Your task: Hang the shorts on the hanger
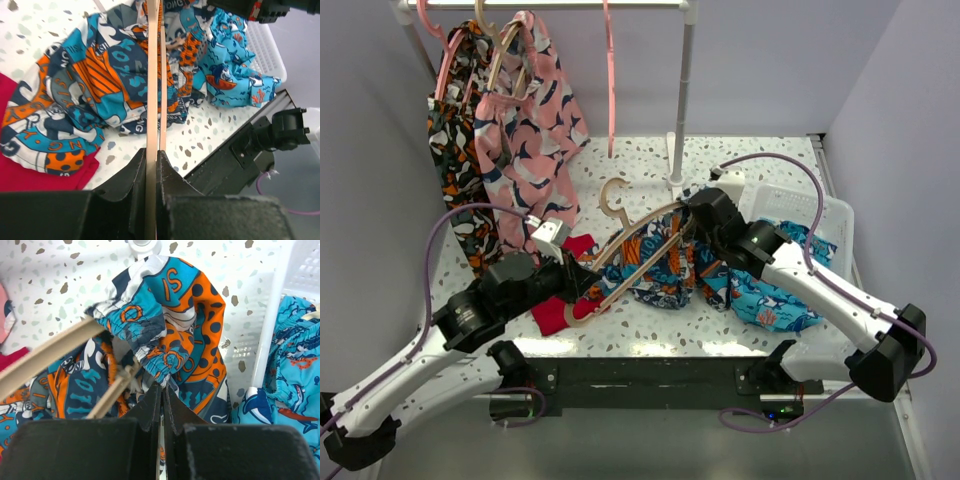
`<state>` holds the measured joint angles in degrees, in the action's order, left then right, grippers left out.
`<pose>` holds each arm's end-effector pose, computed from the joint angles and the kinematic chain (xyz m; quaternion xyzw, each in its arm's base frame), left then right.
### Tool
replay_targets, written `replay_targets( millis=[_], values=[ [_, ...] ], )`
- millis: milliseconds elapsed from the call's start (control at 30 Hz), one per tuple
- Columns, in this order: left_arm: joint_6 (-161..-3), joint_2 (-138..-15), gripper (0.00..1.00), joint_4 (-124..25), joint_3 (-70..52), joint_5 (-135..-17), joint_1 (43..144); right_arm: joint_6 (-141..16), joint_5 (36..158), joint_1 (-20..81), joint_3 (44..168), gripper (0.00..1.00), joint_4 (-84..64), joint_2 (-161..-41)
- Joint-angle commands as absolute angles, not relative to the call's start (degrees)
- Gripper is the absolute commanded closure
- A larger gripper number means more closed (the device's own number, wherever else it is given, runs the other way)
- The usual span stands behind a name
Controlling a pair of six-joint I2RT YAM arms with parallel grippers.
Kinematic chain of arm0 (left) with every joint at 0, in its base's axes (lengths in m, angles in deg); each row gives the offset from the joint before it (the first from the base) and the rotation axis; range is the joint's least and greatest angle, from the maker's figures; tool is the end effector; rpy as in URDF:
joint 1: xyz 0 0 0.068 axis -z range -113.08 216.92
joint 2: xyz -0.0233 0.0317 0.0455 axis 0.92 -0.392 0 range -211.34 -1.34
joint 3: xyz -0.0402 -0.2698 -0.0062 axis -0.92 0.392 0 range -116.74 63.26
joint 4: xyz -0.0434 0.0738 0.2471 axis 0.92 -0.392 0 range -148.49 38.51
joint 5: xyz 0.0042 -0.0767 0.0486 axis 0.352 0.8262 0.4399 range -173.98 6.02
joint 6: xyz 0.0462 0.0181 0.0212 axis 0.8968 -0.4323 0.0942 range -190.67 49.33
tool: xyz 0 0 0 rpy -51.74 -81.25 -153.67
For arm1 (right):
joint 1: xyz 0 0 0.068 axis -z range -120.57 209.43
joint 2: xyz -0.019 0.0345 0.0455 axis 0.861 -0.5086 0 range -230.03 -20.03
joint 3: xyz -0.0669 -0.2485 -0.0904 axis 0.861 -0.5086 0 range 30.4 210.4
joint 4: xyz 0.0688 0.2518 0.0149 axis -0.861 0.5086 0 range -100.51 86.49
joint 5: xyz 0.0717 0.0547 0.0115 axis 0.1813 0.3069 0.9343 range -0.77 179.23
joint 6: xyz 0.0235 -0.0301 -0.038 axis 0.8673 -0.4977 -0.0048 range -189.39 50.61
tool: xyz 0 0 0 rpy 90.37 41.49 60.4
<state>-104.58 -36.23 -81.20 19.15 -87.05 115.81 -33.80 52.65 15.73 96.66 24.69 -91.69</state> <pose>0.0924 -0.1029 0.3247 0.0919 0.8162 -0.3604 0.4421 0.2058 0.1674 0.3340 0.0698 0.8698 0.0336 0.4874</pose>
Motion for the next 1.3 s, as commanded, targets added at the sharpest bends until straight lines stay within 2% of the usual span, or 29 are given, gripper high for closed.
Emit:
replay_targets(
  millis=[0, 133, 267, 667, 933, 1067, 1267],
  values=[
    [-101.2, -34.2, 1.0, -78.1, 17.5, -93.7, 115.9, -33.9, 50.2, 15.6, 99.9, 1.0, 25.8, -92.5],
    [-100.4, -34.0, 1.0, -78.7, 17.4, -93.3, 115.9, -33.8, 51.5, 15.5, 100.8, 1.0, 25.5, -93.2],
    [-99.6, -33.9, 1.0, -73.9, 19.9, -86.5, 115.8, -34.2, 53.5, 15.4, 102.6, 1.0, 25.4, -94.3],
    [-103.4, -34.8, 1.0, -49.0, 29.8, -85.3, 116.2, -34.9, 57.9, 14.4, 105.3, 1.0, 24.3, -95.4],
    [-105.7, -40.0, 1.0, -37.4, 34.1, -93.8, 121.7, -35.3, 62.3, 13.7, 103.9, 1.0, 22.1, -92.2],
    [-106.5, -41.5, 1.0, -32.1, 37.8, -103.2, 125.9, -34.9, 64.4, 13.0, 102.4, 1.0, 21.7, -90.3],
    [-106.0, -41.5, 1.0, -18.7, 43.0, -108.8, 128.6, -33.4, 63.0, 12.8, 91.5, 0.99, 21.0, -84.6]
  ],
)
